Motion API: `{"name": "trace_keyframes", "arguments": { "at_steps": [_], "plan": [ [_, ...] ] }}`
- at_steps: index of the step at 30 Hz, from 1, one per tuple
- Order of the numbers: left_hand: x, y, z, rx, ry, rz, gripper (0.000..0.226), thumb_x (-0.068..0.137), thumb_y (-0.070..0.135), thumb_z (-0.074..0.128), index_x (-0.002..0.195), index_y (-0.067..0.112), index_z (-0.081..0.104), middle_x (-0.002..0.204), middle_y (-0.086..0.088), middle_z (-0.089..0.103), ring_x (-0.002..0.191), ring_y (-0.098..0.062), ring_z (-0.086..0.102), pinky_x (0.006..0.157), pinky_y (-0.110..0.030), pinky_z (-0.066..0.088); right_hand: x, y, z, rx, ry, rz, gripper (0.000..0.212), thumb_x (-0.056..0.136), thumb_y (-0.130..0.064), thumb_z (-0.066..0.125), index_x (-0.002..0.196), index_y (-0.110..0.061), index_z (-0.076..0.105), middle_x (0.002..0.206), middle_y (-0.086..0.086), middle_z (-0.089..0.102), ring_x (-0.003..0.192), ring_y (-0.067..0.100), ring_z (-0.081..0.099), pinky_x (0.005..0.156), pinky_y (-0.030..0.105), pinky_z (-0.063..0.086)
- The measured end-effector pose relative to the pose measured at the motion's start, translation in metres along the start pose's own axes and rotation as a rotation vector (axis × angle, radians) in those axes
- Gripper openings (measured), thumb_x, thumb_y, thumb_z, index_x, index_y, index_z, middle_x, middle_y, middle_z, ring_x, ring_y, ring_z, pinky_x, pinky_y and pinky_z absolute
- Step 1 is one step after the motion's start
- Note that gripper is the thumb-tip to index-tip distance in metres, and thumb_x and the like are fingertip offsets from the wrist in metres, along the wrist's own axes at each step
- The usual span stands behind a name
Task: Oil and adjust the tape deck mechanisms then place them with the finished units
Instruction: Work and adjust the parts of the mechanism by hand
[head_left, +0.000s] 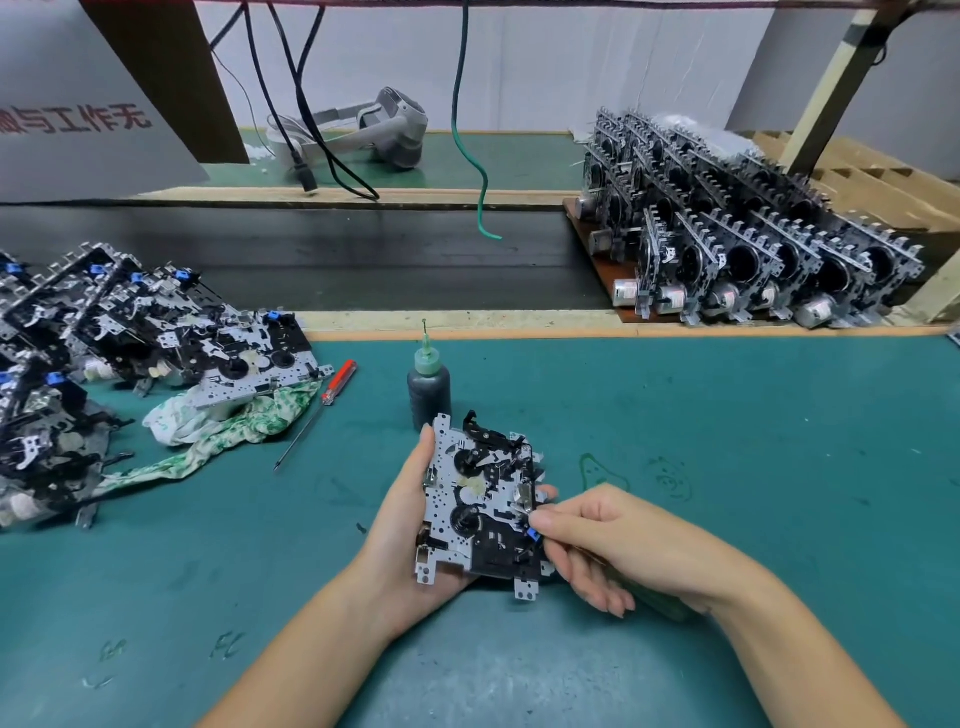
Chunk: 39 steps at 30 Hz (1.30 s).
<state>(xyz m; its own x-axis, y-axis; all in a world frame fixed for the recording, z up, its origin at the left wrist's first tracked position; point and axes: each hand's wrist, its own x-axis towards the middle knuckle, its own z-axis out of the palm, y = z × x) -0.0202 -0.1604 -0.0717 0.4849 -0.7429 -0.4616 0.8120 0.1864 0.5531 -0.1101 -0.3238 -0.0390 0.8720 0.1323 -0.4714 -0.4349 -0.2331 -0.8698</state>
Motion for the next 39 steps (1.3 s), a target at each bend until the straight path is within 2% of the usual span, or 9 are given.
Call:
{"name": "trace_keyframes", "arguments": {
  "at_steps": [7,14,17,20,26,29,33,36,39],
  "plan": [
    [0.001,0.001,0.000,0.000,0.016,0.007,0.072,0.087,0.064,0.037,0.098,0.005,0.075,0.113,-0.023,0.066,0.099,-0.033,0.068,0.081,-0.039,0.056,0.000,0.000,-0.002,-0.041,-0.052,0.017,0.054,0.101,-0.034,0.037,0.053,-0.014,0.049,0.033,-0.004,0.043,0.026,0.005,0.031,0.035,0.015,0.024],
    [0.003,0.001,0.001,0.017,0.042,0.008,0.069,0.088,0.064,0.039,0.098,0.006,0.075,0.112,-0.021,0.067,0.097,-0.031,0.069,0.078,-0.038,0.057,0.002,-0.001,-0.004,-0.101,-0.053,0.042,0.059,0.100,-0.039,0.037,0.046,-0.017,0.044,0.028,-0.004,0.033,0.026,0.008,0.023,0.034,0.017,0.021],
    [0.003,0.000,0.001,0.032,0.054,0.008,0.070,0.087,0.064,0.040,0.101,0.005,0.074,0.113,-0.023,0.067,0.097,-0.032,0.068,0.081,-0.039,0.056,0.004,0.000,-0.006,-0.098,-0.065,0.046,0.061,0.099,-0.042,0.038,0.042,-0.021,0.042,0.028,-0.003,0.031,0.027,0.009,0.023,0.037,0.021,0.021],
    [0.002,-0.001,0.002,0.044,0.065,0.016,0.069,0.087,0.064,0.041,0.102,0.005,0.074,0.114,-0.023,0.066,0.099,-0.033,0.067,0.087,-0.041,0.052,0.005,0.000,-0.007,-0.095,-0.091,0.056,0.061,0.099,-0.043,0.039,0.042,-0.020,0.040,0.028,-0.002,0.029,0.027,0.010,0.021,0.036,0.020,0.022],
    [0.002,-0.002,0.006,0.039,0.063,0.026,0.068,0.088,0.062,0.040,0.089,0.006,0.077,0.104,-0.022,0.070,0.090,-0.031,0.071,0.068,-0.036,0.058,0.003,-0.002,-0.009,-0.138,-0.118,0.043,0.062,0.099,-0.044,0.037,0.042,-0.018,0.040,0.028,-0.002,0.029,0.028,0.011,0.020,0.036,0.019,0.022],
    [-0.001,0.000,0.008,0.032,0.073,-0.007,0.071,0.088,0.064,0.039,0.100,0.003,0.074,0.112,-0.025,0.066,0.095,-0.034,0.069,0.080,-0.040,0.054,0.003,0.000,-0.007,-0.174,-0.073,0.016,0.063,0.099,-0.046,0.036,0.043,-0.018,0.043,0.028,-0.003,0.032,0.028,0.010,0.023,0.041,0.020,0.025],
    [-0.010,0.008,0.010,-0.049,0.027,-0.063,0.080,0.085,0.069,0.040,0.108,-0.001,0.070,0.124,-0.025,0.060,0.104,-0.035,0.064,0.094,-0.045,0.045,0.001,0.002,-0.010,-0.119,-0.026,-0.065,0.062,0.099,-0.046,0.036,0.045,-0.019,0.051,0.029,-0.003,0.034,0.026,0.008,0.022,0.037,0.014,0.026],
    [-0.018,0.012,0.010,-0.149,-0.019,-0.061,0.094,0.080,0.073,0.042,0.117,-0.011,0.060,0.129,-0.033,0.052,0.113,-0.045,0.057,0.100,-0.050,0.042,-0.002,0.004,-0.022,0.085,0.052,-0.155,0.049,0.099,-0.036,0.036,0.060,-0.013,0.055,0.032,0.000,0.036,0.026,0.008,0.020,0.035,0.017,0.018],
    [-0.023,0.015,0.012,-0.241,-0.054,-0.069,0.104,0.077,0.075,0.043,0.124,-0.018,0.050,0.131,-0.042,0.043,0.119,-0.055,0.048,0.100,-0.055,0.039,-0.003,0.009,-0.029,0.145,0.094,-0.143,0.032,0.101,-0.024,0.034,0.078,-0.010,0.050,0.040,0.005,0.044,0.027,0.007,0.018,0.034,0.014,0.016]
  ]
}}
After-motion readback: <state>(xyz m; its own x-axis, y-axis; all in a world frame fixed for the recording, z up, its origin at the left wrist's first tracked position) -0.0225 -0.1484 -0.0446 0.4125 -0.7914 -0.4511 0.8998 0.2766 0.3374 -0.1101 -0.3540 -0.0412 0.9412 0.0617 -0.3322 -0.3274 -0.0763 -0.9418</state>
